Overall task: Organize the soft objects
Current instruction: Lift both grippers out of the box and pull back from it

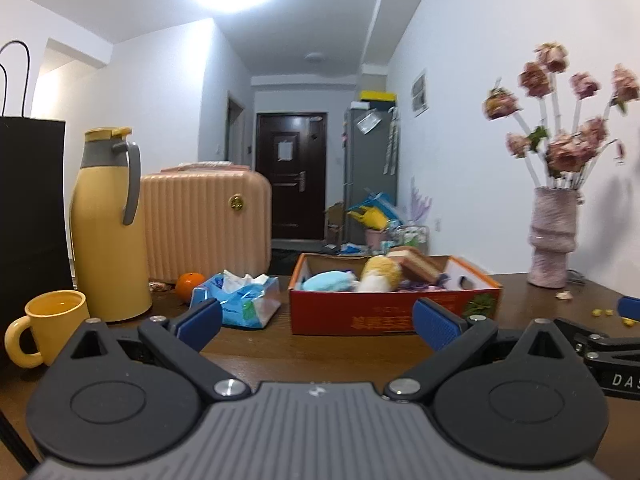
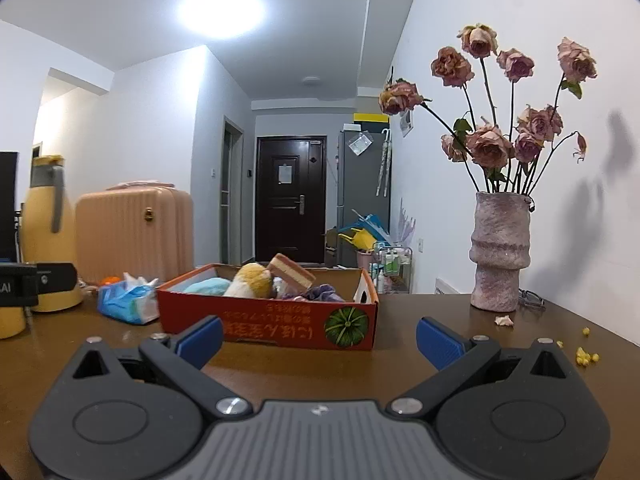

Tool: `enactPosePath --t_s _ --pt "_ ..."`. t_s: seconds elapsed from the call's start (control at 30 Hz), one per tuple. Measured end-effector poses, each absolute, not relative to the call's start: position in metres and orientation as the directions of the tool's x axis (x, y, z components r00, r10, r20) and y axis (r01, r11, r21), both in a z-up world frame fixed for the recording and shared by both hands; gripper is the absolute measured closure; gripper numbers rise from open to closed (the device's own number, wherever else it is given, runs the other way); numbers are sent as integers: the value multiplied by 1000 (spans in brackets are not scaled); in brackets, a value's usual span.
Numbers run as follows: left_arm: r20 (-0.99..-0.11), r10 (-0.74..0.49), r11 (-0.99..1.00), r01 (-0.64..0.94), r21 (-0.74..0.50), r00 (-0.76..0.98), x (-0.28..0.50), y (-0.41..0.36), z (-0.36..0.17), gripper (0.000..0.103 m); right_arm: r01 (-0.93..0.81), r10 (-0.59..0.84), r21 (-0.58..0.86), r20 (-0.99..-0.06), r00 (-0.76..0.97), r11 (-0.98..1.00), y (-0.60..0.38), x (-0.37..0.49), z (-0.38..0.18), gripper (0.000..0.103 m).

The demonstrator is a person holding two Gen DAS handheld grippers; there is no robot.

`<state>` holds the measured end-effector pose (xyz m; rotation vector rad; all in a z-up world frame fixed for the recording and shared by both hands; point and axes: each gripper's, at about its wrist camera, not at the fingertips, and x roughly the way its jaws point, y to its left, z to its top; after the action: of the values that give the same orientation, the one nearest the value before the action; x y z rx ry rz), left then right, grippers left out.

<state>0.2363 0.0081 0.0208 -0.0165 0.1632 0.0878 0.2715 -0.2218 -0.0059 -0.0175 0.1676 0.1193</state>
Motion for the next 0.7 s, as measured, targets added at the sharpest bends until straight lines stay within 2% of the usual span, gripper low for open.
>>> enactPosePath --t_s 0.4,0.7 --pt "-173 27 999 -31 -23 985 154 6 3 0 -200 201 25 -186 962 980 -233 184 -3 0" --pt "-159 -11 1000 8 -20 987 114 1 -2 0 -173 165 -21 -209 964 985 -231 139 3 0"
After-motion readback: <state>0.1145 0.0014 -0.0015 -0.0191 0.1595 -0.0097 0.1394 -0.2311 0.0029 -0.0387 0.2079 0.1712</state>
